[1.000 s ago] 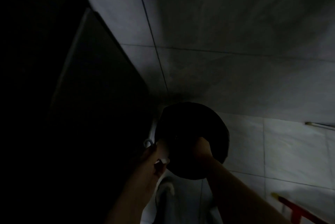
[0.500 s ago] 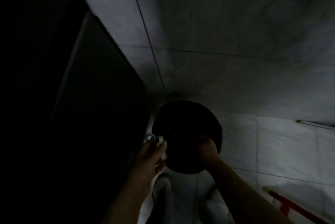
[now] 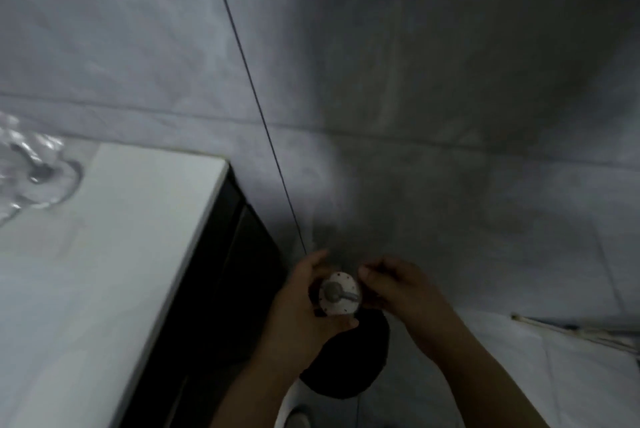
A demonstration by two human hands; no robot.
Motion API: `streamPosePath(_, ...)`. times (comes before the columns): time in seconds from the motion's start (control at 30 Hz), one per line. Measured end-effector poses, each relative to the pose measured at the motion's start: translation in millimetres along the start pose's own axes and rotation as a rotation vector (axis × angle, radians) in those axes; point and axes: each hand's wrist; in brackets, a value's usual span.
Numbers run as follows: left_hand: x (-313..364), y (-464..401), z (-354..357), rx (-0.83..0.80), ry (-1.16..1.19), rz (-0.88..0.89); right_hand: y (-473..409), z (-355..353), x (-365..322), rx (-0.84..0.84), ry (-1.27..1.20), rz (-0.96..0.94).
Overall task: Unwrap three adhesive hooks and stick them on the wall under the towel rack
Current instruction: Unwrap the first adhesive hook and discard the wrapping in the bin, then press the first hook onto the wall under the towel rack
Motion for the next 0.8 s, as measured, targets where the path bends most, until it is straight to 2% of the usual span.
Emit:
streamPosePath(0.13,76.4,-0.7,-16.3,-0.068,-0.225,0.207,37.8,10.2,-62.5,0.021,0.132,-0.104)
streamPosePath(0.3,164.4,12.5,-38.7,-0.059,-0.368,0.389,79.2,32.0,-120.6,0.078,0.146,-0.180)
streamPosePath(0.43,224.9,30.5,-62.0,-0.068,-0.306,0.475,118.4,54.2,-157.0,0.134,0.137,-0.306)
streamPosePath(0.5,246.2,34.6,-70.6,-0.059,-0.154,0.475,129.2,62.4,-171.0,0.161,0.074,-0.348)
streamPosePath(0.63,283.1,45.1,-88.3,0.173,0.124,0.410,156.9,79.9,-204.8,0.133,-0.071,-0.420)
streamPosePath(0.8,323.7,50.0,-93.4,0.258,0.070,0.483,185.2,107.0,-243.5,0.102,-0.101,-0.528)
Point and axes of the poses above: each hand's wrist, its own y-axis away from the middle knuckle, its own z-axis out of the palm, x = y × z, and after that the axes turned 7 degrees about z, right-handed
